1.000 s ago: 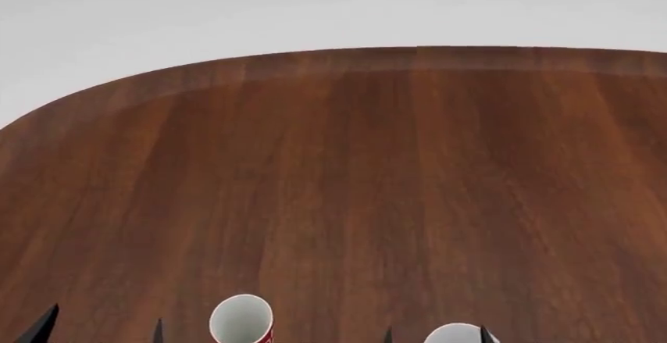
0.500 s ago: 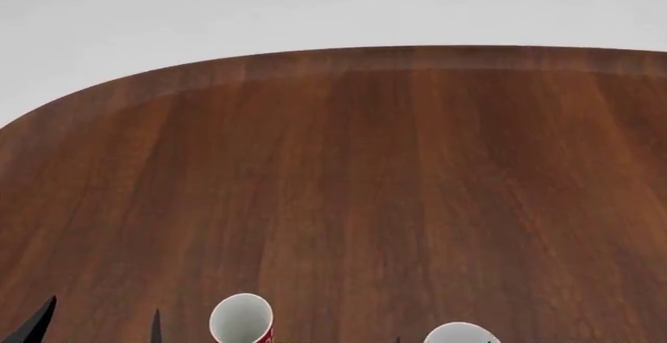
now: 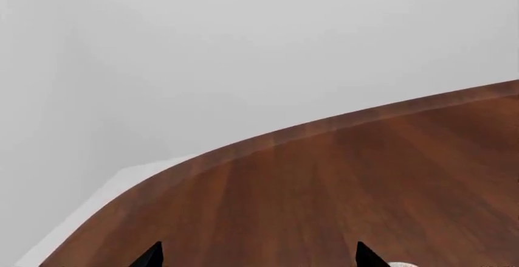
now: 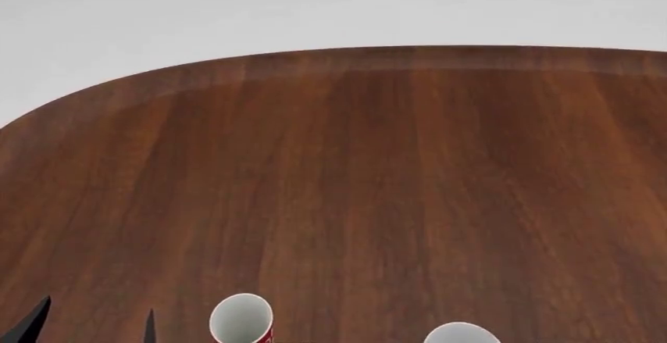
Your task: Put the white mug on the plate.
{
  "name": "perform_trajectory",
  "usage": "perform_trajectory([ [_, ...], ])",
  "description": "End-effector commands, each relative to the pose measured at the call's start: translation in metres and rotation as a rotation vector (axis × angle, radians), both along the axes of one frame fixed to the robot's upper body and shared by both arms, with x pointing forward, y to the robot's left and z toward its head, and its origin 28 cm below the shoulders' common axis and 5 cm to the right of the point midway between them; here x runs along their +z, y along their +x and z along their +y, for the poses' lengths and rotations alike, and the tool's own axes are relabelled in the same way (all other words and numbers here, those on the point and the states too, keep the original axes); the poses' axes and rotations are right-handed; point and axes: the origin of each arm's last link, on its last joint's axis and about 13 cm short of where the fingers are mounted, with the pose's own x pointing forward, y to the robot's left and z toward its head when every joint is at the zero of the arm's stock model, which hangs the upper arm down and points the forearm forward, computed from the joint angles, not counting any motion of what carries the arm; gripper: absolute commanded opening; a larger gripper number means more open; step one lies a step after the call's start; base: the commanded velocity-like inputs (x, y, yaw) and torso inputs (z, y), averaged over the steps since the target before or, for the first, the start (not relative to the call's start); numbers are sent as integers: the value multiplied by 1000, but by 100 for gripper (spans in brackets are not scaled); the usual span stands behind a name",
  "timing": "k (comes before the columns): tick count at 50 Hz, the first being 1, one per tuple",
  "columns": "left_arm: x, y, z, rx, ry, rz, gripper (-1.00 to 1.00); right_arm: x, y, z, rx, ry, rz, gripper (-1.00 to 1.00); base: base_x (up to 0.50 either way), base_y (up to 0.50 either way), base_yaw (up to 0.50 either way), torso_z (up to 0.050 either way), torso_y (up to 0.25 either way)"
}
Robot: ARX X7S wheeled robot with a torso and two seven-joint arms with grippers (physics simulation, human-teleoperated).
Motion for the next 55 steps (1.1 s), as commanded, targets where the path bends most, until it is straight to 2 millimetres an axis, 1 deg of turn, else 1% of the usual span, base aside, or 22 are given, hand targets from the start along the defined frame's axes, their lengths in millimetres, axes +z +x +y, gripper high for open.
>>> perform_trajectory([
  [1,-1,0,2,-5,-2,0,100,-5,-5,3,-13,28,69,100,0,0,0,0,0],
  [10,-1,0,3,-10,-2,-3,100,-12,-5,3,-42,52,101,100,0,0,0,0,0],
  [17,-2,1,3,-10,-1,-1,100,-16,-10,2,-83,76,105,100,0,0,0,0,0],
  [26,-2,0,4,-8,2,-4,100,-19,-23,5,-129,89,102,100,0,0,0,0,0],
  [37,-2,0,3,-11,2,-6,100,-27,-30,6,-157,117,144,100,0,0,0,0,0],
  [44,-2,0,2,-15,2,-9,100,-38,-27,8,-134,151,200,100,0,0,0,0,0],
  [46,-2,0,2,-15,3,-9,100,-41,-25,8,-117,189,234,100,0,0,0,0,0],
  [48,-2,-1,3,-14,3,-9,100,-43,-25,9,-115,162,232,100,0,0,0,0,0],
  [55,-1,0,2,-17,2,-9,100,-47,-22,8,-114,171,250,100,0,0,0,0,0],
])
